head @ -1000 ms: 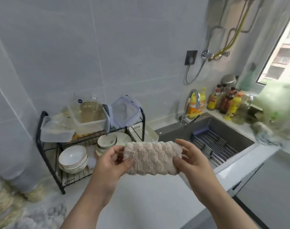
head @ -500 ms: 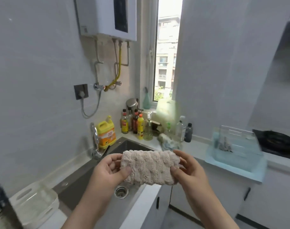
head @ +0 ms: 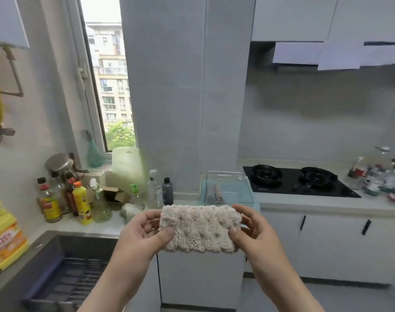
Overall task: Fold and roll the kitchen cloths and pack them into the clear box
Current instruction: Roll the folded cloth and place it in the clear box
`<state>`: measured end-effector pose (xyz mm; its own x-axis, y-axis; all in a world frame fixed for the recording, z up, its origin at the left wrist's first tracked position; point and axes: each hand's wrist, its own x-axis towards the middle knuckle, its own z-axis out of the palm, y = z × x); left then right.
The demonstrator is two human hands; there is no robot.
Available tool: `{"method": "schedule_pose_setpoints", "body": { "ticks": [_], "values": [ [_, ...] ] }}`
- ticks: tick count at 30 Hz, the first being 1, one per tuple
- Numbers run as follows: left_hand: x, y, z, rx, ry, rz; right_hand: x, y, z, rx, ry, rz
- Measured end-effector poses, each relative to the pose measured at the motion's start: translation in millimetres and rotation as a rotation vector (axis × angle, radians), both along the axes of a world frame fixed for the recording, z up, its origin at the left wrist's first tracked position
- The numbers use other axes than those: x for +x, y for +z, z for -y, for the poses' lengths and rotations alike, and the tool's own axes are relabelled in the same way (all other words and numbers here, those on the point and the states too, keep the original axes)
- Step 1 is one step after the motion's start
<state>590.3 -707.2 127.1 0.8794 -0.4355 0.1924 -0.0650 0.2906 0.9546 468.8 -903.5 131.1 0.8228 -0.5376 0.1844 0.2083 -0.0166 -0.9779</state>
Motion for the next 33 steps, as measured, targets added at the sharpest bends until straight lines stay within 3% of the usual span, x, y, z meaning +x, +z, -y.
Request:
{"method": "schedule_pose_setpoints", "body": {
  "ticks": [20,27,33],
  "values": [
    [292,-10,183,-0.016,-0.211,-0.068,254,-10,143,-0.043,-0.203,-0.112],
    [350,-22,287,0.071,-0.257,-0.128,294,-24,233,-0.177,-0.073,-0.281],
    [385,-38,380,0.240,-0.291,-0.093,332,-41,329,-0.168,0.130,-0.358]
  ]
}}
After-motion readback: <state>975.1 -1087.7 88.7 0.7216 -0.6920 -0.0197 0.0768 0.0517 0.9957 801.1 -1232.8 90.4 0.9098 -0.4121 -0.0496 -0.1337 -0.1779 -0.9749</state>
